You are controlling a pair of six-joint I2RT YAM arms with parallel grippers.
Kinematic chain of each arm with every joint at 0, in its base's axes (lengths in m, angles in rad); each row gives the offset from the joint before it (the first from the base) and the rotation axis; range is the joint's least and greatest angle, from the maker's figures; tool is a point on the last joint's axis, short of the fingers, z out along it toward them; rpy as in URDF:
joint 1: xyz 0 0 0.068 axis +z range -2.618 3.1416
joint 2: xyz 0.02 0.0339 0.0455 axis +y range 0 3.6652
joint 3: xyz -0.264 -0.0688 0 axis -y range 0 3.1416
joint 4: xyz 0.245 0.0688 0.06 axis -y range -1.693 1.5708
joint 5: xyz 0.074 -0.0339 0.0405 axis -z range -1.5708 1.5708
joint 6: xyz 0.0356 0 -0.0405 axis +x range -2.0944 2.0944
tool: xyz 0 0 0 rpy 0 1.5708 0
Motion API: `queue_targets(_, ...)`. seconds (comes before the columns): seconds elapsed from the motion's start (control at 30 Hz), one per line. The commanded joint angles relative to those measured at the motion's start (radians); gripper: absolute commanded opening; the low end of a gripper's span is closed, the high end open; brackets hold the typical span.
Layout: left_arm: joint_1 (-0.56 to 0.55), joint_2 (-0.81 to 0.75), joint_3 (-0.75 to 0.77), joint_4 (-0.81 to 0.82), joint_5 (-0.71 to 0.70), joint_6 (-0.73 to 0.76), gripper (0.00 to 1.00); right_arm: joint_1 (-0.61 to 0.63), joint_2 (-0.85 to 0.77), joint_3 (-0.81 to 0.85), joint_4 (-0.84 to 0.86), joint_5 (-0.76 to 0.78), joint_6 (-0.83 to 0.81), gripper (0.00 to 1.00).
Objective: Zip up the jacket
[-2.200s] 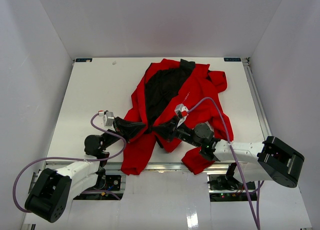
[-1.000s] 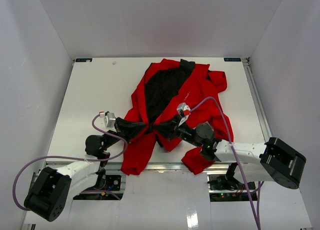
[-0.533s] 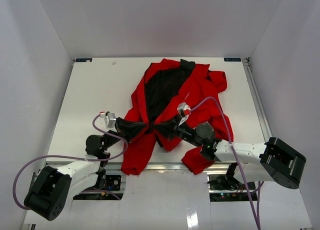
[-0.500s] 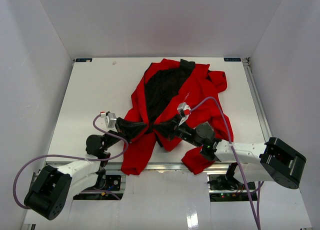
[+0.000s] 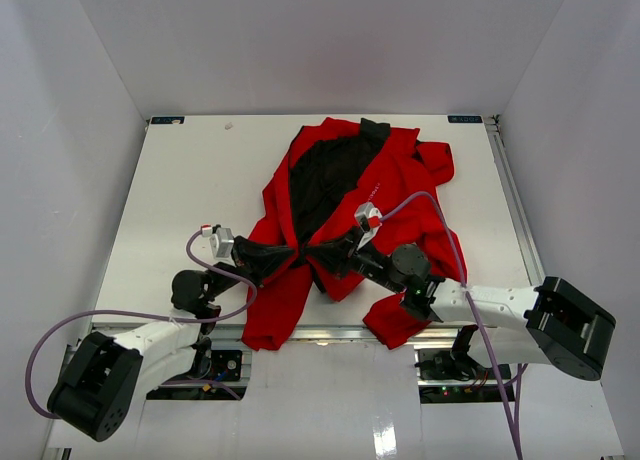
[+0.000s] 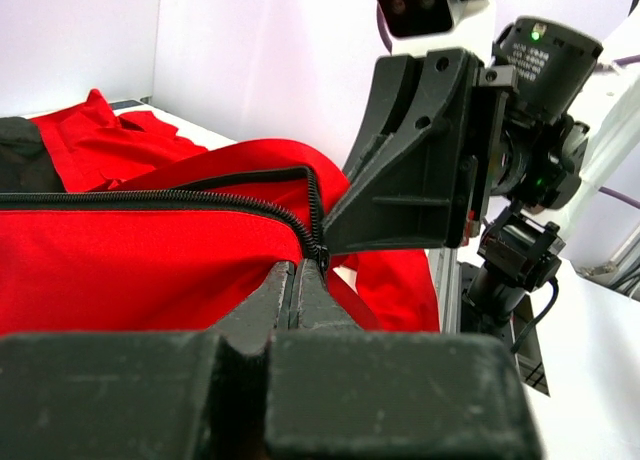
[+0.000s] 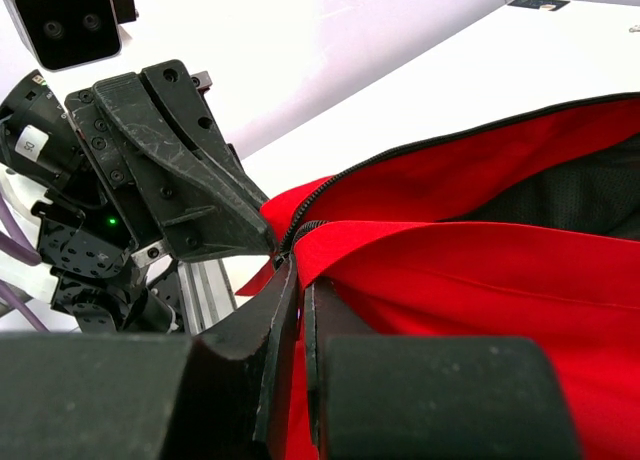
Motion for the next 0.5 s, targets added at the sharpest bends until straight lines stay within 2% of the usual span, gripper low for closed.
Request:
queue_targets(0.0, -0.011, 0.018, -0.1, 0.178, 0.093, 0.004, 0.0, 0.003, -0.042, 0.085, -0.014, 0.019, -0.041, 0.08)
queue_targets(0.17, -0.012, 0.06, -0.094, 0.197, 0.117, 0.002, 0.0, 0.002, -0.054, 0.104, -0.078, 0.019, -0.058, 0.08)
queue_targets(0.47, -0.012, 0.031, -0.092, 0.138, 0.109, 0.036, 0.0, -0.004, -0.095, 0.107, -0.15, 0.063, -0.093, 0.08)
